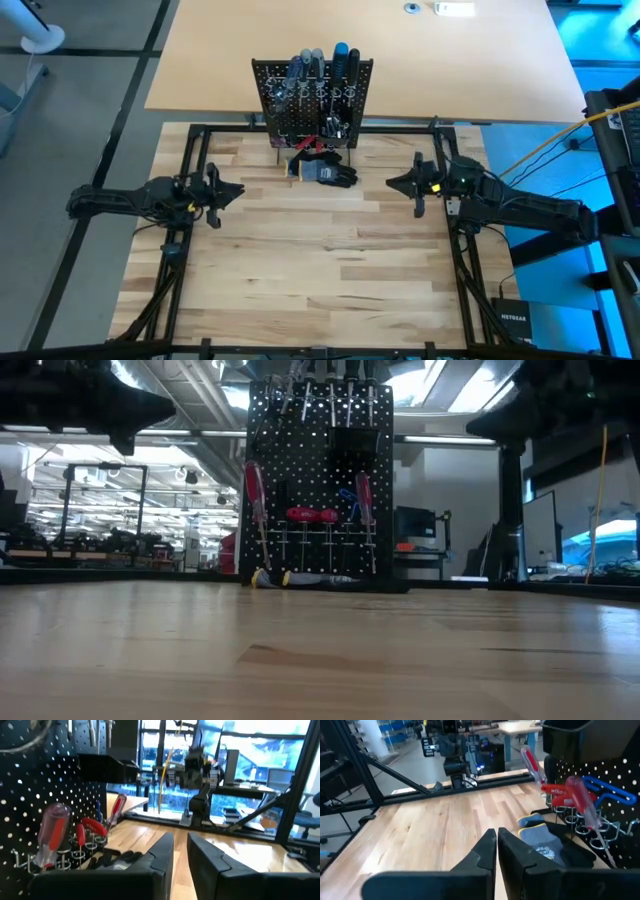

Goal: Hang tools onto peg board
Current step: Return to Home Position

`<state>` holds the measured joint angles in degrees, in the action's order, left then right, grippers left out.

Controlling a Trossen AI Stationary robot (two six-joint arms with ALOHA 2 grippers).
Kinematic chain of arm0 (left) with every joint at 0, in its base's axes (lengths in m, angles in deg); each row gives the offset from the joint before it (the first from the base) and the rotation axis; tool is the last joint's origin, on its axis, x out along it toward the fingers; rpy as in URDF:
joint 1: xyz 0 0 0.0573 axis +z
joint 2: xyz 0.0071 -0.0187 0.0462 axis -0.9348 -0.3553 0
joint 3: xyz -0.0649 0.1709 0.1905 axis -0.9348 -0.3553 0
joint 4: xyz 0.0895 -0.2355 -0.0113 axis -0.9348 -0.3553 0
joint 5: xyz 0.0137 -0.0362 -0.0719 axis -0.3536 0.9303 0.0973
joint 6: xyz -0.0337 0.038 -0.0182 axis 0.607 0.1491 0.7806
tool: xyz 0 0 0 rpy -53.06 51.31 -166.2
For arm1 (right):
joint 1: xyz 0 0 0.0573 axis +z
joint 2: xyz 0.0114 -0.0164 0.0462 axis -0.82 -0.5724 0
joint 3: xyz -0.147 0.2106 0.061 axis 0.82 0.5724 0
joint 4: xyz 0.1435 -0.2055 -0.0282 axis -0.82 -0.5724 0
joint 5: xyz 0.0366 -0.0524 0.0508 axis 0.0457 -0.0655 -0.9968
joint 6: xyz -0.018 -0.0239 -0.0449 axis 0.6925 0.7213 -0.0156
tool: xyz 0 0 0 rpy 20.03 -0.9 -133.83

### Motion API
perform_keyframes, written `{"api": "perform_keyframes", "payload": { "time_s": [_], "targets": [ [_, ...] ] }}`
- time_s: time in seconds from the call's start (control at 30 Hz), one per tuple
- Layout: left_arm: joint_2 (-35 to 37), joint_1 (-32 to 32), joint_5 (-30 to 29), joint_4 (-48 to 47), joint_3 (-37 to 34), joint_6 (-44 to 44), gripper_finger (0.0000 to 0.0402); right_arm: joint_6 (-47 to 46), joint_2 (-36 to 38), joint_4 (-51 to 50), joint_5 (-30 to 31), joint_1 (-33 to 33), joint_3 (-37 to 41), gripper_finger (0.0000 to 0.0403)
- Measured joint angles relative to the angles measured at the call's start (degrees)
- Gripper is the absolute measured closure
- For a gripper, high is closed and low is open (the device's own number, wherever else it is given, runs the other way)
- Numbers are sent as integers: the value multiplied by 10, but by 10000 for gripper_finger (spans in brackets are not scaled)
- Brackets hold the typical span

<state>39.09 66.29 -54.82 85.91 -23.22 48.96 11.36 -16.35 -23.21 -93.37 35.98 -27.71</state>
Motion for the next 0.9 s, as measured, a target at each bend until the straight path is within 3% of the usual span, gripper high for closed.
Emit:
{"api": "perform_keyframes", "payload": {
  "time_s": [0.13,0.47,0.9],
  "targets": [
    [25,0,0,-1,-10,0,363,-24,51,47,16,0,60,382],
    [64,0,0,-2,-26,-1,371,-61,176,51,61,0,146,382],
    [64,-1,-1,-18,-26,-12,371,-83,236,29,68,0,202,381]
  ]
}}
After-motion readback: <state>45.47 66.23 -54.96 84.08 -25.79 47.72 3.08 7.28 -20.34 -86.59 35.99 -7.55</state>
